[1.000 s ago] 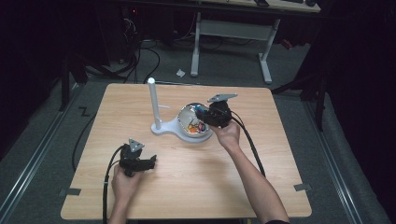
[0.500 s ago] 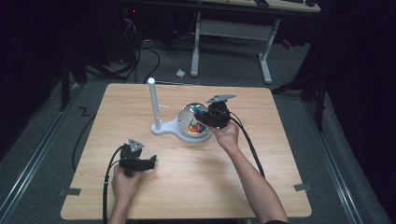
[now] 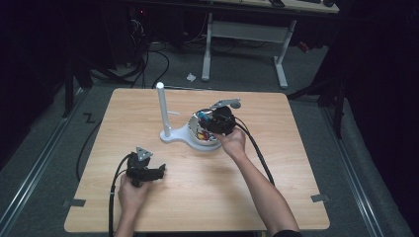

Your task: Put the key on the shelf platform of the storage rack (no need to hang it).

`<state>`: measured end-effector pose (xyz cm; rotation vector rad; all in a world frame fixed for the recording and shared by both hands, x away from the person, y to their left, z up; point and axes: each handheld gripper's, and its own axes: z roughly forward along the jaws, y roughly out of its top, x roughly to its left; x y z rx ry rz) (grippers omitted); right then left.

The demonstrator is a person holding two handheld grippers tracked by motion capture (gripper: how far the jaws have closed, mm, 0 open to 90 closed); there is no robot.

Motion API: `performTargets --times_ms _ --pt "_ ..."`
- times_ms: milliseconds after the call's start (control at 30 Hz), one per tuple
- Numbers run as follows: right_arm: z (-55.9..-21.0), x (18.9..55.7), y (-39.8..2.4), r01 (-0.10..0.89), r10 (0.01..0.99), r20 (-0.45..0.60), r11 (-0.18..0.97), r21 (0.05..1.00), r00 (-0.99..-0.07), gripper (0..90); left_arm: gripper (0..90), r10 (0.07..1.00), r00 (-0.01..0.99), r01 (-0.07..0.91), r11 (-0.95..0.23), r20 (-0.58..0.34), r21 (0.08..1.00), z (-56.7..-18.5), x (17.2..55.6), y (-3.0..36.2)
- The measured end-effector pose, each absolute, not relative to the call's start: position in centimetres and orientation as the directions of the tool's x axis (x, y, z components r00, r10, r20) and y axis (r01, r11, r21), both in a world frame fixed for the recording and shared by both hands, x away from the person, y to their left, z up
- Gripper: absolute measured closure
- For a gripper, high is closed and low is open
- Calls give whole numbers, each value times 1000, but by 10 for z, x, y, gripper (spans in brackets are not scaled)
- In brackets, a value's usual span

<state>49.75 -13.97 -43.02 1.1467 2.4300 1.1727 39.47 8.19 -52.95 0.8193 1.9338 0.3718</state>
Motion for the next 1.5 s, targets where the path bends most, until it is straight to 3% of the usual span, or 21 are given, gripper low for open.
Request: performTargets --times_ms 1500 --pt "-459 521 -116 647 792 96 415 640 -603 768 171 665 -325 378 743 -672 552 -529 395 81"
